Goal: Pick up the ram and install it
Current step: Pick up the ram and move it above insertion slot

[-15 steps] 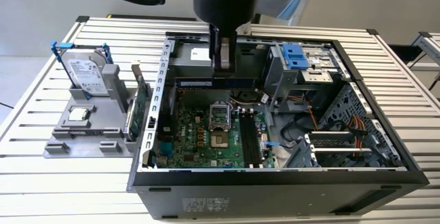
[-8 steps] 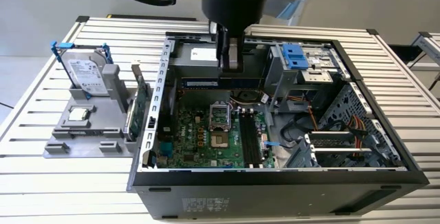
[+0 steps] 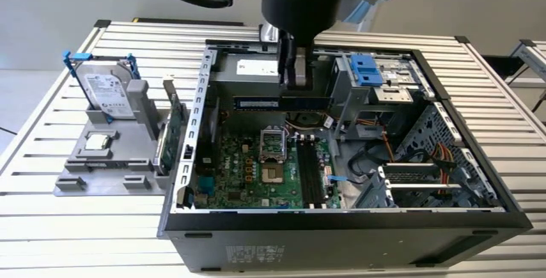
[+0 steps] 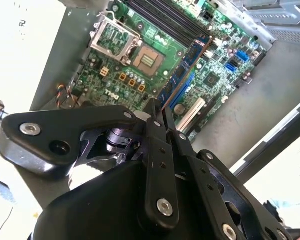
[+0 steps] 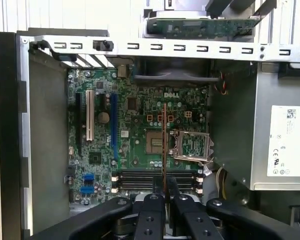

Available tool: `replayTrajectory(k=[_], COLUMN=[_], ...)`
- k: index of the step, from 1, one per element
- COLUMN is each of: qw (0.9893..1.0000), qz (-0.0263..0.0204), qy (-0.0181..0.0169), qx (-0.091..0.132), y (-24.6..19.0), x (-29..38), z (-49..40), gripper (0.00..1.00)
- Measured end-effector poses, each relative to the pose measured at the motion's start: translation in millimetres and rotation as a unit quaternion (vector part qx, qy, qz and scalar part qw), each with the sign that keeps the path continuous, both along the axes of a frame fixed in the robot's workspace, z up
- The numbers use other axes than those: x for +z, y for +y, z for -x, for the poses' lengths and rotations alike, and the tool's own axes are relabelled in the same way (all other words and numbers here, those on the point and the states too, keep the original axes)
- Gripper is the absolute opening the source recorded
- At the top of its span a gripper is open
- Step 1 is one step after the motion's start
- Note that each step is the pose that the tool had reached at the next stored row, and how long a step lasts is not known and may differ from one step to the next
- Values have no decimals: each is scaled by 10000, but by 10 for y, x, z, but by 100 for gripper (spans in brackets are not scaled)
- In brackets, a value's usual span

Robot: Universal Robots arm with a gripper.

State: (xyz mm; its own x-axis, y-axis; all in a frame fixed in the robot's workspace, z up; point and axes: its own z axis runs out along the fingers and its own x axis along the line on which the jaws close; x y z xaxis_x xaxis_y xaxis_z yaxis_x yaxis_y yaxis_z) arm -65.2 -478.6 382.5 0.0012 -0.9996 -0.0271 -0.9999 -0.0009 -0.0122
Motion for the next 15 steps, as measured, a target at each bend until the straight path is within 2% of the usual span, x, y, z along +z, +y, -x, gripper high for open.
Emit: replayTrajectory(k=[15], qw=[10000], qz=[0], qy=[0], qx=[-21], y=[0], x=[0], z=[-212], gripper=[0])
